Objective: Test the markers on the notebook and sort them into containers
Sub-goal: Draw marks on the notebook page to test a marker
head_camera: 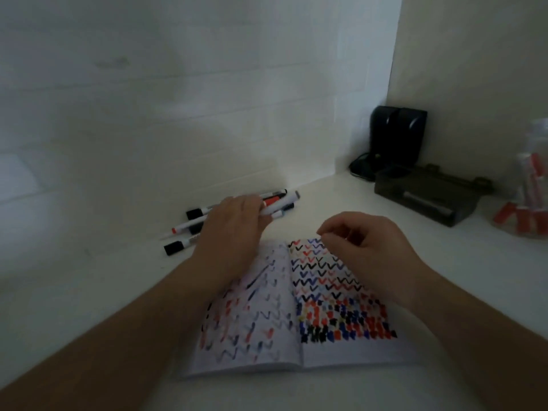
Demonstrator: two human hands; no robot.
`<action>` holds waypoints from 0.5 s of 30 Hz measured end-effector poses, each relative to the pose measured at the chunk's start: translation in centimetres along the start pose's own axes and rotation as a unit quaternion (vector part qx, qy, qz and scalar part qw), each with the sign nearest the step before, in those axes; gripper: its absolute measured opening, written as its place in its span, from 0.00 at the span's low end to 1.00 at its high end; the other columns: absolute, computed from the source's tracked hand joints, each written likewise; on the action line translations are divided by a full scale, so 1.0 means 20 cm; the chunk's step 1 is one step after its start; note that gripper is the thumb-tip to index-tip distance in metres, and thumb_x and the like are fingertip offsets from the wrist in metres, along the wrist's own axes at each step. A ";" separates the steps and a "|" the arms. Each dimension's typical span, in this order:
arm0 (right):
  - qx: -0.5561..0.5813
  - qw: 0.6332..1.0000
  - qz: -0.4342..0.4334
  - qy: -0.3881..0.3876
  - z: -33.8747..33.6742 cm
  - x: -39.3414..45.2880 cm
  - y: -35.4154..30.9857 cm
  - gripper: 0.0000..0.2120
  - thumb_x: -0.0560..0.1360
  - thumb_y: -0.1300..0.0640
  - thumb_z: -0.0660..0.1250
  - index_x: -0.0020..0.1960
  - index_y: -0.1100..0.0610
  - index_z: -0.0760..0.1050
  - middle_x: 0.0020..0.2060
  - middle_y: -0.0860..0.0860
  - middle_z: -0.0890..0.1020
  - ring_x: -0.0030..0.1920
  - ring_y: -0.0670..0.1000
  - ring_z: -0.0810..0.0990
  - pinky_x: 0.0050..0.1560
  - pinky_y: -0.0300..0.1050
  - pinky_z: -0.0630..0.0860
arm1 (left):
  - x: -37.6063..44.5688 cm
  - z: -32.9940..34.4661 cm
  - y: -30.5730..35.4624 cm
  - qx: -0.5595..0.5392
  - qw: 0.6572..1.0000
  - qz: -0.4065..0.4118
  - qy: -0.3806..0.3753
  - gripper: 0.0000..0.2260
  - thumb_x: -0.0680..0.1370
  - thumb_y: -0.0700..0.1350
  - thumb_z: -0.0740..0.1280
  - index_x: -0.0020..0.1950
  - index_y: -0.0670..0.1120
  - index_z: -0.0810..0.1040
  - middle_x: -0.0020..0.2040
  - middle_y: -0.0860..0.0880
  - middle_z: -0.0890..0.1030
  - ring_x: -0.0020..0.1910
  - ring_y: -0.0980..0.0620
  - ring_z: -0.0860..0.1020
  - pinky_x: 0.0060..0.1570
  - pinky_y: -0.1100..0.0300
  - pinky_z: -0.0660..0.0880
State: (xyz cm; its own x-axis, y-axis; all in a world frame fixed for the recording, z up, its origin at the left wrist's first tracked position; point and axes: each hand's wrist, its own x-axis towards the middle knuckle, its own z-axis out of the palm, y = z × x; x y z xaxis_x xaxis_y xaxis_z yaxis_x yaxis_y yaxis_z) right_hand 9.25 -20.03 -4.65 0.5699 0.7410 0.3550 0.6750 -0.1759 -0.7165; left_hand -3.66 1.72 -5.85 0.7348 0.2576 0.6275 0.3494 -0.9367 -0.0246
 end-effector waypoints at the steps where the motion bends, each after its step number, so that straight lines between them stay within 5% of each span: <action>1: 0.038 0.999 0.005 -0.005 -0.02 -0.01 -0.01 0.03 0.78 0.46 0.71 0.50 0.39 0.82 0.39 0.39 0.83 0.40 0.43 0.81 0.40 0.37 0.77 | 0.00 -0.06 0.08 -0.071 0.997 0.003 0.019 0.18 0.85 0.57 0.53 0.55 0.47 0.74 0.42 0.49 0.77 0.38 0.48 0.74 0.36 0.54 0.65; 4: 0.179 0.980 0.009 -0.091 -0.02 -0.03 -0.05 0.21 0.75 0.38 0.68 0.67 0.38 0.74 0.34 0.45 0.79 0.32 0.44 0.77 0.36 0.40 0.73 | -0.02 -0.20 0.28 -0.250 0.967 0.032 -0.034 0.09 0.85 0.55 0.55 0.63 0.55 0.68 0.40 0.57 0.77 0.35 0.60 0.74 0.32 0.62 0.67; 6: 0.282 0.952 -0.006 -0.117 0.01 -0.05 -0.07 0.23 0.78 0.39 0.66 0.72 0.41 0.71 0.31 0.51 0.73 0.29 0.46 0.70 0.30 0.41 0.67 | -0.06 -0.21 0.37 -0.286 0.954 0.072 -0.061 0.09 0.86 0.54 0.55 0.65 0.58 0.68 0.36 0.64 0.77 0.32 0.65 0.74 0.31 0.69 0.63; 10: 0.415 0.899 0.070 -0.119 0.04 -0.07 -0.09 0.25 0.77 0.34 0.59 0.66 0.44 0.80 0.32 0.56 0.65 0.29 0.47 0.63 0.30 0.42 0.59 | -0.11 -0.16 0.44 -0.385 0.914 0.038 -0.126 0.14 0.86 0.54 0.57 0.71 0.60 0.71 0.34 0.66 0.79 0.28 0.61 0.76 0.30 0.72 0.65; 15: 0.384 0.912 0.097 -0.104 -0.02 -0.03 -0.07 0.16 0.85 0.46 0.58 0.63 0.49 0.81 0.34 0.59 0.70 0.29 0.49 0.66 0.29 0.42 0.59 | -0.11 -0.16 0.40 -0.430 0.882 0.009 -0.192 0.14 0.82 0.61 0.58 0.66 0.60 0.62 0.41 0.56 0.82 0.34 0.59 0.78 0.35 0.63 0.73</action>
State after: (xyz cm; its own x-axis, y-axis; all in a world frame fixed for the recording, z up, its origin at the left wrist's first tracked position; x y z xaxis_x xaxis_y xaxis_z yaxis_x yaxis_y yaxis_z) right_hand 8.24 -20.48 -3.65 0.4895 0.8647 0.1123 -0.0020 0.1299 -0.9915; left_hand -4.43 -7.11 -4.93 0.9361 0.1474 0.3193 -0.1134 -0.7331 0.6706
